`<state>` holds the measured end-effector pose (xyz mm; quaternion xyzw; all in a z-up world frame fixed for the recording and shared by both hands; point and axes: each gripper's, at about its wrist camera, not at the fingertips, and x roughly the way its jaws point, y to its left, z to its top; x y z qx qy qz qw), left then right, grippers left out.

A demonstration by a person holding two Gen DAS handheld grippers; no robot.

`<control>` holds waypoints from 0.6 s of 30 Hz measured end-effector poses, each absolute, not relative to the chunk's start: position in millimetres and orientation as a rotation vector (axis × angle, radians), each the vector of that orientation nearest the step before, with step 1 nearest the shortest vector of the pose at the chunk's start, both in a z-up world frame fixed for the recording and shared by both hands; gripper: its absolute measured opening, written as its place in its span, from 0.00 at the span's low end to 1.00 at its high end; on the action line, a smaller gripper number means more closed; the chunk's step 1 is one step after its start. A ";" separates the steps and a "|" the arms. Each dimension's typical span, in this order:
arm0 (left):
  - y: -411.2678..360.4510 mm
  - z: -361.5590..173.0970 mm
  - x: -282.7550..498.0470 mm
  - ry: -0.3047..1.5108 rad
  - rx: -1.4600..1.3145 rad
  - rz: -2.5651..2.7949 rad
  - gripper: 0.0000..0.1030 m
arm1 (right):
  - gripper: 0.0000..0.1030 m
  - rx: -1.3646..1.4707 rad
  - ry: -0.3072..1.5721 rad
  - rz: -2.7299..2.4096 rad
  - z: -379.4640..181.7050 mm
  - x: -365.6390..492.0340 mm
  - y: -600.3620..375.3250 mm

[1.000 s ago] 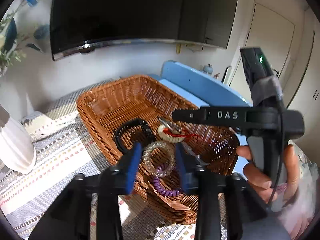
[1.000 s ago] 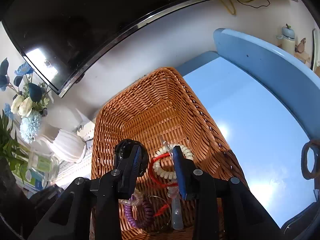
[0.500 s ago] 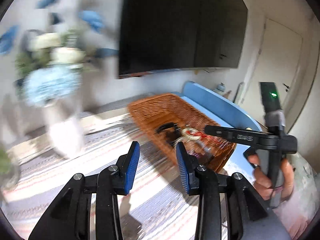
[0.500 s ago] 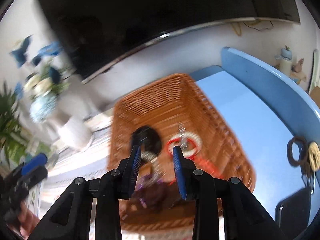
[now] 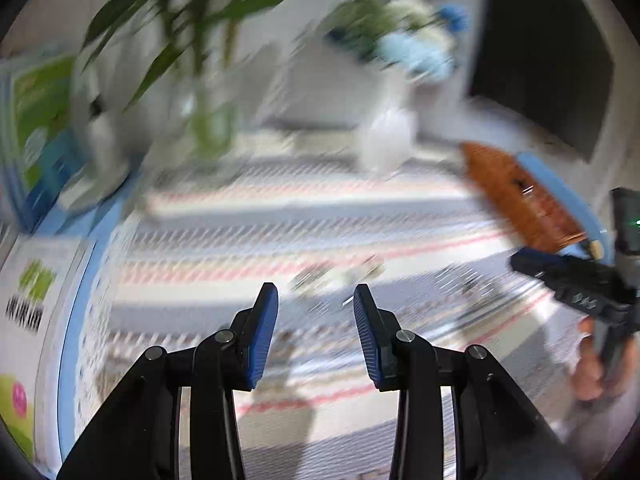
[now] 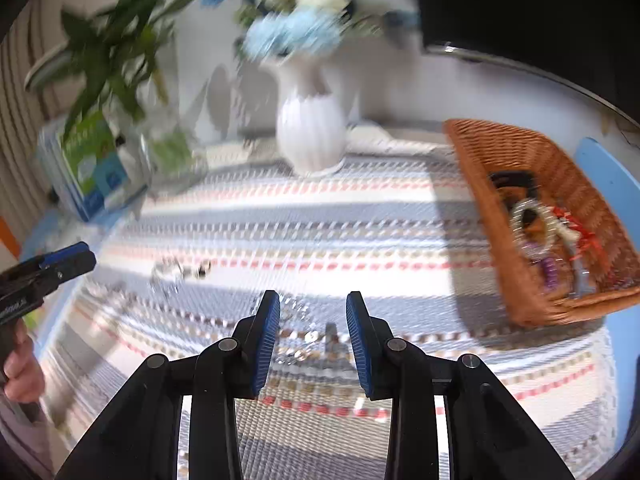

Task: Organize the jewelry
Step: 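Move left tool to silver chain piece while right tool approaches clear bead bracelet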

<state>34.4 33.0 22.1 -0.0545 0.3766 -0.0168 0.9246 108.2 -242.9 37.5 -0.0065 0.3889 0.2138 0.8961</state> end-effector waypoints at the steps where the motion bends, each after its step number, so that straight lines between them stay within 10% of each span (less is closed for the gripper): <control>1: 39.2 13.1 34.5 0.792 -0.121 -0.028 0.38 | 0.34 -0.028 0.809 0.444 30.7 108.0 -237.5; 18: 24.6 -5.6 30.7 0.872 -0.053 -0.090 0.38 | 0.49 0.046 0.870 0.458 17.2 120.5 -245.8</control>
